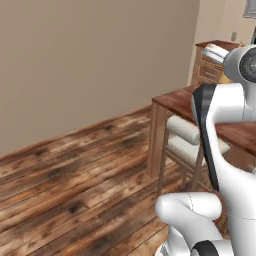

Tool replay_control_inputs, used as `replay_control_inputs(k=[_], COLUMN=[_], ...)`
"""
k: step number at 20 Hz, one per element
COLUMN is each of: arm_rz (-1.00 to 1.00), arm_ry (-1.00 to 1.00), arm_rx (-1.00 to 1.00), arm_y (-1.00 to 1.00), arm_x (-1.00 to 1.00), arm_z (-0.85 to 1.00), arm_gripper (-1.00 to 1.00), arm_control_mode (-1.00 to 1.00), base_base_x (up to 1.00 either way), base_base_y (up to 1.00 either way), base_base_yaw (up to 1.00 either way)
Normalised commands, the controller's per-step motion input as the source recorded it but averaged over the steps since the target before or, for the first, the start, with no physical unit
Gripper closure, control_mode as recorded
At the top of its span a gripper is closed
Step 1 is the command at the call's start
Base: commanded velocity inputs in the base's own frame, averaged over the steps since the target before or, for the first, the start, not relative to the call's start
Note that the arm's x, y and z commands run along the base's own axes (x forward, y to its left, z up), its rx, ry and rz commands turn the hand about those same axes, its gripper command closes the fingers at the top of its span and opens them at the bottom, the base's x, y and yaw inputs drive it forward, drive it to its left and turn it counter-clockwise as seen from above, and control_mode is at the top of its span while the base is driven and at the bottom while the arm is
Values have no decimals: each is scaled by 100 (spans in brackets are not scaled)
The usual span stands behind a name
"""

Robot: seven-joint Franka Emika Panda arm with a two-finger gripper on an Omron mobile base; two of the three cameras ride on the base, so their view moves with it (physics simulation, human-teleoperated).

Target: Open the cabinet, retrieve the rolling pin, and place it next to the meat on the cutting board to prepare for tenderizing.

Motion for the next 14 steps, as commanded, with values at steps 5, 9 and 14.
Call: replay_control_inputs(k=[5, 9, 14], arm_rz=[0, 0, 0], arm_ry=[0, 0, 0], arm_rx=[0, 0, 0], arm_y=[0, 0, 0], arm_x=[0, 0, 0], arm_z=[0, 0, 0], arm_gripper=[100, 100, 100], arm_control_mode=[100, 100, 100], base_base_x=[-10, -8, -10], base_base_y=[47, 49, 46], base_base_yaw=[50, 51, 50])
